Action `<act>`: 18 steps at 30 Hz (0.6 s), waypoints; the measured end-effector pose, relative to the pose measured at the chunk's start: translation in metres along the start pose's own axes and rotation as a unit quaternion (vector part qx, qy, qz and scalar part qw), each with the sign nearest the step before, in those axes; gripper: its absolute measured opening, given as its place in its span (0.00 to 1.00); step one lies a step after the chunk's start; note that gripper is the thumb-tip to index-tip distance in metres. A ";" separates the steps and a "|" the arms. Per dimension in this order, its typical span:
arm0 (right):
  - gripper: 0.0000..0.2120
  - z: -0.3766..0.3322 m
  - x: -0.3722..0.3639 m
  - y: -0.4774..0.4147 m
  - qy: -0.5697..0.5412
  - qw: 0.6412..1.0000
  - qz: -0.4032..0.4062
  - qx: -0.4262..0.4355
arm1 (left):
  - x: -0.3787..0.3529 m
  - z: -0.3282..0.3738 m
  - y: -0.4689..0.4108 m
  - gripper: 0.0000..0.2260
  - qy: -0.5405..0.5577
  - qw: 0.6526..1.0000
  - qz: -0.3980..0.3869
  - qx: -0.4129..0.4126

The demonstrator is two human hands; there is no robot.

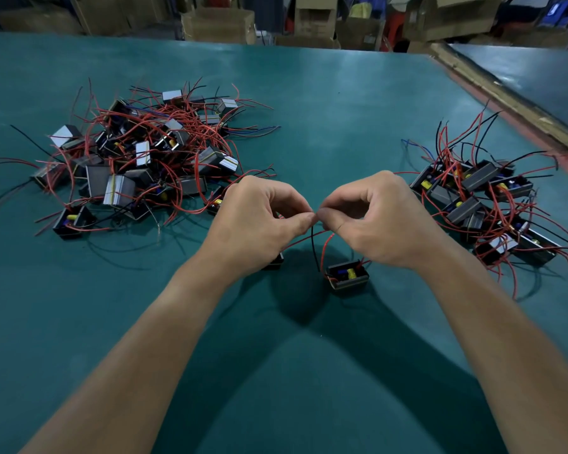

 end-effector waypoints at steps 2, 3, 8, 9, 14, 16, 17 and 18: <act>0.07 0.002 0.002 0.000 -0.024 1.000 0.008 -0.003 | 0.000 0.002 0.000 0.03 -0.006 1.000 0.000 -0.010; 0.06 0.003 0.002 0.000 -0.035 0.999 0.011 -0.008 | 0.000 0.003 0.001 0.03 -0.010 1.000 -0.002 -0.014; 0.09 0.013 -0.007 -0.005 -0.087 0.995 -0.025 -0.052 | -0.002 0.004 0.002 0.03 -0.030 0.999 -0.005 -0.012; 0.10 0.013 -0.011 -0.005 -0.091 0.993 -0.034 -0.060 | -0.002 0.005 0.003 0.03 -0.037 0.999 0.000 -0.016; 0.12 0.025 -0.028 -0.003 -0.150 0.974 -0.086 -0.148 | -0.004 0.023 0.007 0.05 -0.124 0.991 0.016 -0.057; 0.14 0.029 -0.035 0.001 -0.194 0.956 -0.121 -0.183 | -0.009 0.029 0.007 0.05 -0.163 0.984 0.011 -0.069; 0.15 0.030 -0.038 0.003 -0.215 0.947 -0.137 -0.195 | -0.011 0.029 0.007 0.05 -0.170 0.983 0.007 -0.070; 0.17 0.031 -0.040 0.004 -0.229 0.941 -0.147 -0.203 | -0.012 0.028 0.006 0.05 -0.167 0.984 0.003 -0.067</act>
Point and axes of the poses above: each hand's wrist, its own y-axis away from the middle knuckle, its own x-axis out of the back of the hand, z = x × y, the point moved 10 cm from there along -y, towards the middle knuckle, and after that the axes turned 14 degrees about -z, right-handed, at the moved point
